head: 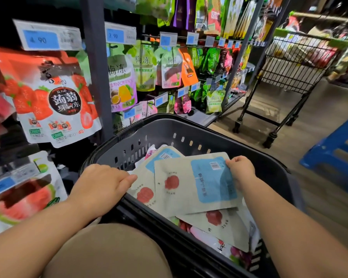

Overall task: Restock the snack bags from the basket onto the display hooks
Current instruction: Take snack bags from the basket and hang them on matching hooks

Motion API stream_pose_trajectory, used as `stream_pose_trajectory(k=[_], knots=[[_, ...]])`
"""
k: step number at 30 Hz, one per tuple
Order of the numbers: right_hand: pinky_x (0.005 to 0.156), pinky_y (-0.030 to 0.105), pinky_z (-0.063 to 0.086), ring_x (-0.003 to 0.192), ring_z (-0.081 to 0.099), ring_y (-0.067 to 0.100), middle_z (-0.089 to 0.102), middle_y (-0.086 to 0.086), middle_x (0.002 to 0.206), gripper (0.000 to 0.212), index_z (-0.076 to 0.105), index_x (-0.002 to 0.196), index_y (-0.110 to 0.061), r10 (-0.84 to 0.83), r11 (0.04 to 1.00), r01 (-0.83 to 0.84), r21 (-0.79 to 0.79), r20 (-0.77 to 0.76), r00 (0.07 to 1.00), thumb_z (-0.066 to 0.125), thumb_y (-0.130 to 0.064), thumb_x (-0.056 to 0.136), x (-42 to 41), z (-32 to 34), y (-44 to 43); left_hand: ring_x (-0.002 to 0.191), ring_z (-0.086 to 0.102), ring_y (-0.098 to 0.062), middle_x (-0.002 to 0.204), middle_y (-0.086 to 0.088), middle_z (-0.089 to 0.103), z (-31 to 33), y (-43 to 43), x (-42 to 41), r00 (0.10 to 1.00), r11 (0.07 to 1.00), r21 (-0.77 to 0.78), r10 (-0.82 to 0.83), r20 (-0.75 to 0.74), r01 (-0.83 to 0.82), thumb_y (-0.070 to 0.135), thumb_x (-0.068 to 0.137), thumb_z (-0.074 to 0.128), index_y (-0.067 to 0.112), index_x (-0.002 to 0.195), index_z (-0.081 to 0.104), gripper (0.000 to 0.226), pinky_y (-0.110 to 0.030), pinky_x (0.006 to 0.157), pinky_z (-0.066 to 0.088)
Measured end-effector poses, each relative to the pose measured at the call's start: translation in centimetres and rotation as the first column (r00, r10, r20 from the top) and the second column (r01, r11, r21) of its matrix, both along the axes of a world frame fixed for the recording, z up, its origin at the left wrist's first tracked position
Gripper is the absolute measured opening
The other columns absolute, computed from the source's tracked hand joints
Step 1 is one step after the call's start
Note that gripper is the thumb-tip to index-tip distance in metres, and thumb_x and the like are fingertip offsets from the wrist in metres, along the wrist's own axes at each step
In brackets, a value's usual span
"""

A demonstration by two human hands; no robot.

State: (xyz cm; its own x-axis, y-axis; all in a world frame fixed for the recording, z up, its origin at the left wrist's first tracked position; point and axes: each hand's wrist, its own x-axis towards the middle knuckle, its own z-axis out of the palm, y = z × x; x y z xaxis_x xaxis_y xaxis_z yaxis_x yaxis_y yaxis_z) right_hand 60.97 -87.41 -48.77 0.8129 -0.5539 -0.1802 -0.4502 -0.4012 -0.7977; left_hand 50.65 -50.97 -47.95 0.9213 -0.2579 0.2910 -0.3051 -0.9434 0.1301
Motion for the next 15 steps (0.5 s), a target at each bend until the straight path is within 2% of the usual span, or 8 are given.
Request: stream_pose_trajectory(k=[3, 5, 7, 8, 9, 10, 12, 15], knots=[[0.094, 0.046, 0.05, 0.097, 0.055, 0.029, 0.061, 0.01, 0.103, 0.018, 0.052, 0.085, -0.017, 0.009, 1.0, -0.009, 0.014, -0.031, 0.999, 0.06, -0.029, 0.096, 0.1, -0.5, 1.4, 0.083, 0.063, -0.01, 0.082, 0.009, 0.071, 0.0, 0.0, 0.0, 1.0, 1.0, 0.003, 0.003, -0.011, -0.003, 0.068, 0.079, -0.009, 0.024, 0.088, 0.07, 0.091, -0.031, 0.085, 0.04], [0.092, 0.048, 0.051, 0.098, 0.057, 0.029, 0.06, 0.011, 0.107, 0.014, 0.051, 0.099, -0.017, 0.041, 0.997, -0.038, 0.068, -0.035, 0.999, 0.059, -0.028, 0.096, -0.2, -1.0, 2.6, 0.083, 0.063, -0.01, 0.082, 0.009, 0.071, 0.1, 0.0, -0.1, 1.0, 1.0, 0.006, 0.005, -0.008, -0.005, 0.068, 0.079, -0.009, 0.025, 0.089, 0.07, 0.091, -0.031, 0.085, 0.039], [0.086, 0.042, 0.049, 0.099, 0.055, 0.025, 0.055, 0.007, 0.112, 0.033, 0.043, 0.12, -0.023, 0.152, 0.976, -0.145, 0.162, -0.028, 0.988, 0.064, -0.026, 0.094, -1.2, -0.9, 4.1, 0.083, 0.062, -0.011, 0.08, 0.009, 0.07, 0.1, 0.0, -0.2, 1.0, 1.0, -0.001, 0.01, -0.01, -0.01, 0.068, 0.078, -0.009, 0.025, 0.088, 0.07, 0.091, -0.031, 0.085, 0.04], [0.088, 0.04, 0.047, 0.105, 0.052, 0.024, 0.05, 0.005, 0.121, 0.05, 0.039, 0.13, -0.027, 0.246, 0.962, -0.245, 0.121, 0.001, 0.969, 0.069, -0.027, 0.091, -1.7, -0.7, 4.7, 0.082, 0.062, -0.012, 0.079, 0.008, 0.07, 0.1, -0.1, -0.2, 1.0, 1.0, -0.002, 0.012, -0.01, -0.012, 0.068, 0.078, -0.009, 0.025, 0.088, 0.07, 0.091, -0.031, 0.085, 0.039], [0.096, 0.04, 0.044, 0.115, 0.047, 0.024, 0.043, 0.004, 0.133, 0.065, 0.036, 0.138, -0.029, 0.363, 0.932, -0.363, -0.011, 0.025, 0.931, 0.074, -0.03, 0.086, -2.1, -0.4, 5.2, 0.082, 0.062, -0.013, 0.078, 0.008, 0.07, 0.1, -0.1, -0.1, 1.0, 1.0, 0.002, 0.013, -0.007, -0.013, 0.068, 0.078, -0.009, 0.026, 0.088, 0.07, 0.091, -0.031, 0.084, 0.038], [0.107, 0.042, 0.038, 0.129, 0.04, 0.024, 0.036, 0.003, 0.143, 0.075, 0.036, 0.142, -0.032, 0.488, 0.859, -0.476, -0.188, 0.017, 0.873, 0.079, -0.035, 0.081, -2.3, -0.1, 5.5, 0.082, 0.061, -0.013, 0.078, 0.008, 0.07, 0.1, -0.1, -0.1, 1.0, 1.0, 0.009, 0.013, -0.003, -0.013, 0.068, 0.078, -0.01, 0.026, 0.087, 0.07, 0.091, -0.031, 0.084, 0.037], [0.121, 0.043, 0.018, 0.148, 0.016, 0.022, 0.024, -0.003, 0.157, 0.08, 0.045, 0.139, -0.037, 0.716, 0.599, -0.659, -0.456, -0.063, 0.695, 0.084, -0.049, 0.07, -2.8, 0.4, 6.1, 0.081, 0.06, -0.014, 0.077, 0.008, 0.069, 0.1, -0.2, -0.1, 1.0, 1.0, 0.011, 0.012, -0.003, -0.012, 0.068, 0.079, -0.01, 0.027, 0.087, 0.069, 0.09, -0.031, 0.085, 0.037], [0.123, 0.046, 0.0, 0.152, -0.007, 0.015, 0.014, -0.009, 0.163, 0.088, 0.049, 0.137, -0.042, 0.866, 0.226, -0.844, -0.486, -0.297, 0.402, 0.072, -0.076, 0.059, -4.3, 0.1, 7.3, 0.08, 0.06, -0.014, 0.075, 0.008, 0.069, 0.2, -0.2, -0.2, 1.0, 1.0, 0.01, 0.013, -0.005, -0.012, 0.067, 0.079, -0.01, 0.027, 0.086, 0.069, 0.088, -0.034, 0.087, 0.039]])
